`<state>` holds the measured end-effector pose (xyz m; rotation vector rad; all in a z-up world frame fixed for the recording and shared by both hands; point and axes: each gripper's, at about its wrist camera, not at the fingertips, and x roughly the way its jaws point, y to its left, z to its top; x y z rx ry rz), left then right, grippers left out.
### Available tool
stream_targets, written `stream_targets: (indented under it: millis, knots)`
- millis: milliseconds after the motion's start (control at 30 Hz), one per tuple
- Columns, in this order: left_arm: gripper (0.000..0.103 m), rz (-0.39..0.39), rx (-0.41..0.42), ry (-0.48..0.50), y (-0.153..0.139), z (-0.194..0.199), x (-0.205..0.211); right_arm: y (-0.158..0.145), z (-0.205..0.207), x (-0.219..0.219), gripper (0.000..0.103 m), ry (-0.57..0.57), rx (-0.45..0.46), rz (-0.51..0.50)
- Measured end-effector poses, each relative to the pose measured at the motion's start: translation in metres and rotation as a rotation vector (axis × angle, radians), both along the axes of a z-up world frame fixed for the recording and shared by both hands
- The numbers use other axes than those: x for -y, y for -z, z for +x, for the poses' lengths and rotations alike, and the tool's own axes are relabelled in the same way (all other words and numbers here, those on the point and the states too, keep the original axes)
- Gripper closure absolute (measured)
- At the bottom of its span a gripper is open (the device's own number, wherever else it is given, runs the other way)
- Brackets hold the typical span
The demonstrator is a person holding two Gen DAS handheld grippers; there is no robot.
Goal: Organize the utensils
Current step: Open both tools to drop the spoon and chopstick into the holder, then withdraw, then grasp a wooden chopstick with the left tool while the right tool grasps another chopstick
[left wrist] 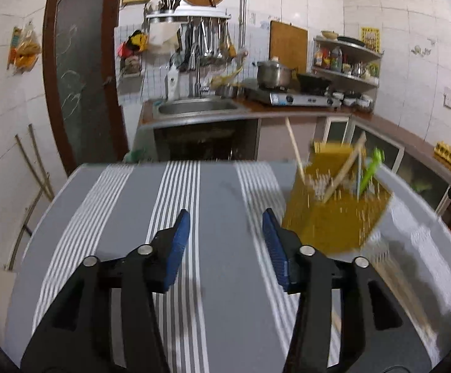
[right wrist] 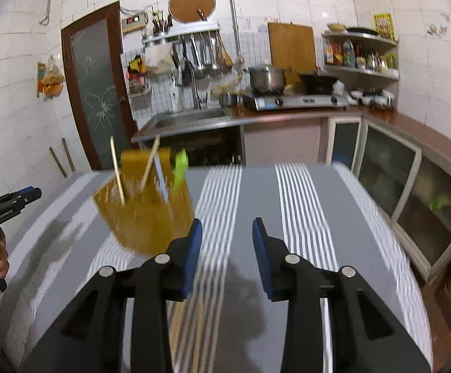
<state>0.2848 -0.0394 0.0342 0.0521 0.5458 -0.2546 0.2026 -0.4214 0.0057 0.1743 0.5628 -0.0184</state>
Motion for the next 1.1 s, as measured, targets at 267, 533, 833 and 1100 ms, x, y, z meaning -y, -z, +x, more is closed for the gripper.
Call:
stream_targets:
  millis: [267,533,833,1100]
  knots:
    - [0.054,0.013,-0.112,-0.011,0.064,-0.075,-0.002,0.064,-0.057,-0.021,0.069,0.000,-0.128,0.008]
    - [0.054,0.058,-0.174,0.045,0.093,-0.089,0.025,0.086,-0.065,-0.051,0.069,-0.055,-0.185,-0.014]
    - [0.054,0.087,-0.233,0.073,0.107,-0.086,0.043,0.097,-0.055,-0.077,0.070,-0.115,-0.260,-0.063]
    - [0.054,0.115,-0.286,0.085,0.119,-0.077,0.050,0.109,-0.040,-0.085,0.088,-0.122,-0.322,-0.071]
